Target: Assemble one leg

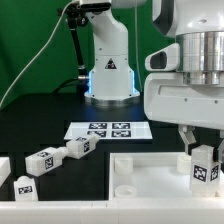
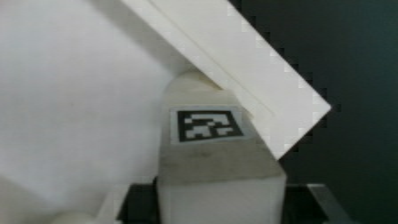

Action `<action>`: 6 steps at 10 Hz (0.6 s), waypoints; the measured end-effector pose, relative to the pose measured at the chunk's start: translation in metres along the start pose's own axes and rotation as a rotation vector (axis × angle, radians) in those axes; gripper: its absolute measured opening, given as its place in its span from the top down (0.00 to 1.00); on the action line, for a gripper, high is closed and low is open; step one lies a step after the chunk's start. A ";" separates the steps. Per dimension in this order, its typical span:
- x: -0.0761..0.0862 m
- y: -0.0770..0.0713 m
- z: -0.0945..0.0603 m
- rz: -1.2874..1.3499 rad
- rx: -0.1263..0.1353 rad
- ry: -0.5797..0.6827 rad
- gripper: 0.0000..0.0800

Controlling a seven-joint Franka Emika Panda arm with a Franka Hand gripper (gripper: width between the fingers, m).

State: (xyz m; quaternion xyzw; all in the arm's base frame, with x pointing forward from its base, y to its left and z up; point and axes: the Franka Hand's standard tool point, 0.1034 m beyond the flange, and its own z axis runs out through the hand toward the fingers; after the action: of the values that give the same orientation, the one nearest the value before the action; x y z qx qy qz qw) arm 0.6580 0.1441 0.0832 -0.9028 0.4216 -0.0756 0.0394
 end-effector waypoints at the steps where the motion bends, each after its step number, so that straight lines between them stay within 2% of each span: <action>1: 0.000 0.000 0.000 0.107 -0.007 -0.004 0.64; 3: 0.002 0.001 0.000 0.242 -0.003 -0.019 0.64; 5: 0.002 0.002 0.001 0.190 -0.003 -0.019 0.64; 6: 0.003 0.002 0.000 0.133 -0.001 -0.018 0.50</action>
Offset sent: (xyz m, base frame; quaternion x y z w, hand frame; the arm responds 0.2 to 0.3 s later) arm 0.0000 0.0000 0.0000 0.0000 0.0000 0.0650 0.9979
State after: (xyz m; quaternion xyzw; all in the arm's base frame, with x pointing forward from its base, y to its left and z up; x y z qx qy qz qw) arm 0.6585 0.1401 0.0831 -0.8735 0.4801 -0.0644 0.0476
